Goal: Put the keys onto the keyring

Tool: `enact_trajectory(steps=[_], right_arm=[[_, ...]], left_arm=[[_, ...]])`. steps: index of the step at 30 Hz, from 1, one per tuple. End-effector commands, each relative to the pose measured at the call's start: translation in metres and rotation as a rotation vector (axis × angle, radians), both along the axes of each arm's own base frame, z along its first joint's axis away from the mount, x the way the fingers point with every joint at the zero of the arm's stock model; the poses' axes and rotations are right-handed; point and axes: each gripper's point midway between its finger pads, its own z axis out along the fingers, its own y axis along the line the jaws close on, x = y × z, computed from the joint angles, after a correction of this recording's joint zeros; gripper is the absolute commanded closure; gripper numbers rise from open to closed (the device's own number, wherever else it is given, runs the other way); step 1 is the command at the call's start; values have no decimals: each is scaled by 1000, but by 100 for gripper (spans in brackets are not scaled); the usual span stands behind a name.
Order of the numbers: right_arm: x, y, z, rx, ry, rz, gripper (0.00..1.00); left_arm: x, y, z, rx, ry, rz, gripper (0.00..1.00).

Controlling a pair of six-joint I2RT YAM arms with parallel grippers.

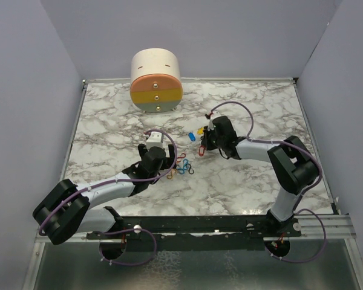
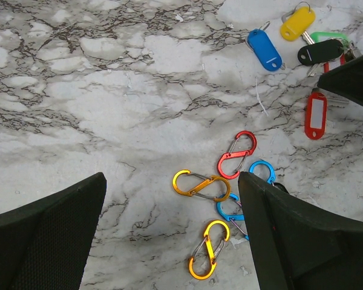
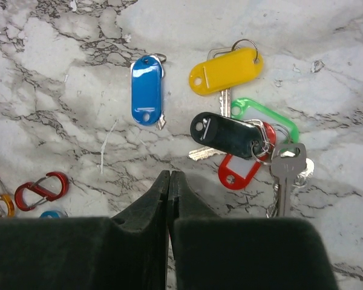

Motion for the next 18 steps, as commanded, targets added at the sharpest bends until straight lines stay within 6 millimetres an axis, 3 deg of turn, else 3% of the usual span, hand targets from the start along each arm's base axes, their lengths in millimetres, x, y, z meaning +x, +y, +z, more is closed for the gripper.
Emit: enact_trajectory(steps=[1, 10, 18], right_arm=[[-2, -12, 24, -19, -84, -23, 99], [-17, -21, 76, 41, -216, 2, 99], [-34, -28, 115, 99, -274, 6, 99]], left_arm=[[-1, -2, -1, -21, 5, -11, 7], [-3, -7, -6, -37, 32, -17, 9], [-21, -7, -25, -22, 77, -56, 11]])
